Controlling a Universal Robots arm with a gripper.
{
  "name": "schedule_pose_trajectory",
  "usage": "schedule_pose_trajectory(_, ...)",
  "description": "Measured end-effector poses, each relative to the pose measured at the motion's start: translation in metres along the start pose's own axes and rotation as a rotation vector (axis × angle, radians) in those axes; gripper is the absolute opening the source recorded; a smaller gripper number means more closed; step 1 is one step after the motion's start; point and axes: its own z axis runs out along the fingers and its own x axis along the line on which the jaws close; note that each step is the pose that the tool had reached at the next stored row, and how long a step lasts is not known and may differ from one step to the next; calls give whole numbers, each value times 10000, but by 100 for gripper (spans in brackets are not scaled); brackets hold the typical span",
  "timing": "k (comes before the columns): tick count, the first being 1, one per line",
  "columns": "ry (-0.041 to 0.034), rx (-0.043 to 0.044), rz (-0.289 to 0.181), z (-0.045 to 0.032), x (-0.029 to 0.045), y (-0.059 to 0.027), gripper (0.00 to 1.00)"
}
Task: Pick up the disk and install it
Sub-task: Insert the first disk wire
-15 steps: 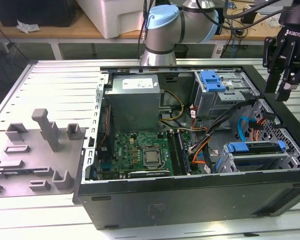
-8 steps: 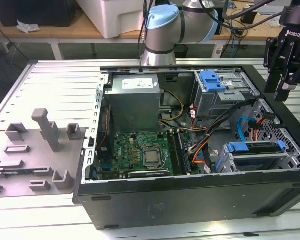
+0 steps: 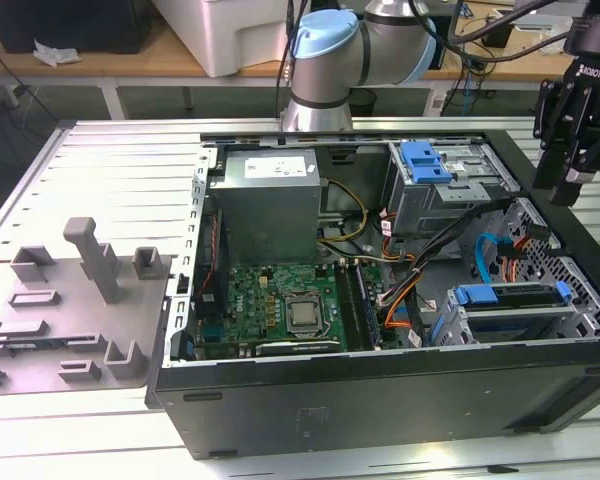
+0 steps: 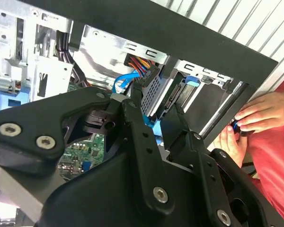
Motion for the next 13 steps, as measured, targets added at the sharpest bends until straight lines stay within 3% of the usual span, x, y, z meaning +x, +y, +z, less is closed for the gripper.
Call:
schedule_pose_trajectory(6, 51, -87, 341, 14, -17, -10, 44)
schedule_pose_trajectory(9, 133, -106, 452, 22, -34, -11, 44)
schedule_pose_trajectory(13, 349, -118, 608, 46, -61, -15, 44)
